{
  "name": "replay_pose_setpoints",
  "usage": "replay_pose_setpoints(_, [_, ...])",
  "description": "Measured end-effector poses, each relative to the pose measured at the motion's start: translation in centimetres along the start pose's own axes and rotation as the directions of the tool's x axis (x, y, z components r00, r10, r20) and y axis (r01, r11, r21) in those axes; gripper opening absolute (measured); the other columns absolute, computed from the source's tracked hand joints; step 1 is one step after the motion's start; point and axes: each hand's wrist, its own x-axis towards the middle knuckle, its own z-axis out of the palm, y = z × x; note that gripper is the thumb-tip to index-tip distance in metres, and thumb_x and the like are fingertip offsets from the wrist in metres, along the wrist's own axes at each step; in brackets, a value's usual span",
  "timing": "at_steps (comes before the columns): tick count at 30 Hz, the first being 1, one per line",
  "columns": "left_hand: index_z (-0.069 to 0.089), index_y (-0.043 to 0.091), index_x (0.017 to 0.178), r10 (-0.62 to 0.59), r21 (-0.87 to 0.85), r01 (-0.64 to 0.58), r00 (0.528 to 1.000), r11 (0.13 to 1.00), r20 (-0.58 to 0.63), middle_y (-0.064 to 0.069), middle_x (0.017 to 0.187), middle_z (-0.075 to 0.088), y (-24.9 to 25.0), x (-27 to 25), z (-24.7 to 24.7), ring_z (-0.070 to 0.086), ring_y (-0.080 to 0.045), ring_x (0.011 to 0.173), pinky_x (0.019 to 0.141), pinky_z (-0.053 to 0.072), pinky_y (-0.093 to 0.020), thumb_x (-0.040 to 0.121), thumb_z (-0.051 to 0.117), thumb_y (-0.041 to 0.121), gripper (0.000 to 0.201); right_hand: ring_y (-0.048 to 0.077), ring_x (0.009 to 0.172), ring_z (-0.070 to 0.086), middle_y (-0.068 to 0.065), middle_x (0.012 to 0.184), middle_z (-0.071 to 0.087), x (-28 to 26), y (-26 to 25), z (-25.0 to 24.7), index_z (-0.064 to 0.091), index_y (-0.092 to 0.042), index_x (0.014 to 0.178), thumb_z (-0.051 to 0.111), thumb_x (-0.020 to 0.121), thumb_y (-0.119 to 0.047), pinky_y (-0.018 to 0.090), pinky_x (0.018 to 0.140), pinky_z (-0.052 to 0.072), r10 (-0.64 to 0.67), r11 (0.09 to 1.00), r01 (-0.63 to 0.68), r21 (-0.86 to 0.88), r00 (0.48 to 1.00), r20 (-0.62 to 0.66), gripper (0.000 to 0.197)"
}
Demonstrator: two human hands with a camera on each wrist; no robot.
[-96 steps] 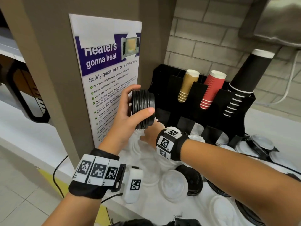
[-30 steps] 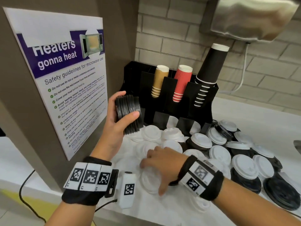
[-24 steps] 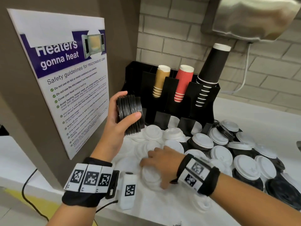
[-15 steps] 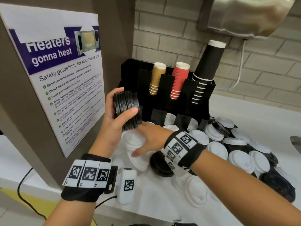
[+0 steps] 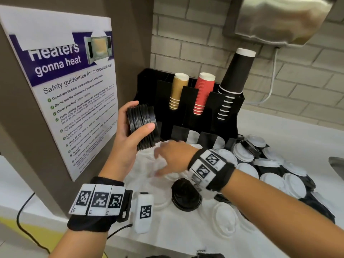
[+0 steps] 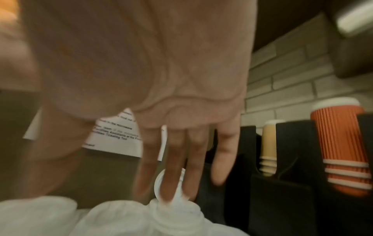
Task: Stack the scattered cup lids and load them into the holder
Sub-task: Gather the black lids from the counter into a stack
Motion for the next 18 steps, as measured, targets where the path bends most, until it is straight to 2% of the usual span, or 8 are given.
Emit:
replay_pose_setpoints(2, [0.048,0.033,0.125,-0.014,-0.005,0.014,1.000,1.000,0.003,0.002,0.108,0.059,-0.2,0.1,0.0,0.060,-0.018,0.100,0.074,0.053,-0.032,0.065,0.074,0.034,0.065,0.023,0.104,0.054,0.002,0.114,0.055,-1.7,0.8,0.9,0.045,-0.020,0.124,0.075,0.066,-0.061,0.033,0.075,0.039,-0.028,0.995,0.040,-0.087,0.990,0.139,0.077])
replay_pose_setpoints(3, [0.048,0.032,0.125,-0.018,-0.007,0.018,1.000,1.000,0.005,0.001,0.109,0.059,-0.3,0.1,0.0,0.060,-0.019,0.101,0.075,0.053,-0.031,0.064,0.074,0.034,0.066,0.023,0.104,0.053,0.002,0.114,0.054,-2.4,0.9,1.7,0.042,-0.019,0.126,0.079,0.062,-0.059,0.033,0.075,0.038,-0.016,0.986,0.045,-0.159,0.985,0.174,0.084])
replay_pose_setpoints(6, [0.047,0.032,0.127,-0.026,-0.002,0.026,0.999,1.000,0.019,-0.002,0.114,0.057,-0.5,0.3,0.2,0.059,-0.020,0.104,0.078,0.053,-0.033,0.065,0.074,0.035,0.067,0.025,0.113,0.045,0.005,0.124,0.048,-3.3,0.7,4.3,0.025,-0.020,0.138,0.085,0.061,-0.047,0.037,0.088,0.037,0.015,0.938,0.062,-0.340,0.975,0.220,0.102])
replay_pose_setpoints(9, [0.048,0.033,0.126,-0.029,0.002,0.029,0.999,1.000,0.029,0.000,0.115,0.057,-0.7,0.5,0.4,0.059,-0.019,0.105,0.080,0.052,-0.033,0.065,0.074,0.035,0.066,0.027,0.116,0.042,0.007,0.129,0.047,-3.6,0.8,5.0,0.021,-0.019,0.140,0.083,0.064,-0.038,0.040,0.093,0.034,0.002,0.920,0.079,-0.385,0.979,0.205,0.101])
replay_pose_setpoints(14, [0.048,0.031,0.127,-0.044,-0.002,0.044,0.998,0.999,0.033,0.005,0.110,0.060,-1.2,0.7,0.6,0.061,-0.017,0.103,0.079,0.053,-0.032,0.064,0.074,0.035,0.068,0.026,0.112,0.039,0.006,0.124,0.044,-4.3,1.6,4.1,0.027,-0.024,0.135,0.081,0.064,-0.042,0.037,0.086,0.029,-0.058,0.964,0.099,-0.248,0.984,0.167,0.091])
replay_pose_setpoints(16, [0.048,0.031,0.127,-0.050,-0.003,0.051,0.998,0.999,0.030,0.004,0.110,0.060,-1.4,0.8,0.4,0.061,-0.017,0.102,0.078,0.053,-0.030,0.064,0.075,0.035,0.068,0.025,0.111,0.037,0.002,0.121,0.042,-4.6,2.5,3.1,0.029,-0.030,0.130,0.080,0.064,-0.039,0.036,0.087,0.031,-0.064,0.991,0.080,-0.103,0.986,0.153,0.084])
replay_pose_setpoints(18, [0.048,0.031,0.127,-0.059,-0.005,0.059,0.998,0.998,0.024,0.002,0.111,0.059,-1.7,0.8,0.4,0.061,-0.015,0.099,0.074,0.054,-0.028,0.063,0.076,0.035,0.070,0.023,0.111,0.037,-0.002,0.119,0.041,-4.8,3.6,1.9,0.030,-0.036,0.125,0.079,0.064,-0.036,0.041,0.093,0.040,-0.039,0.993,0.022,0.113,0.988,0.151,0.078])
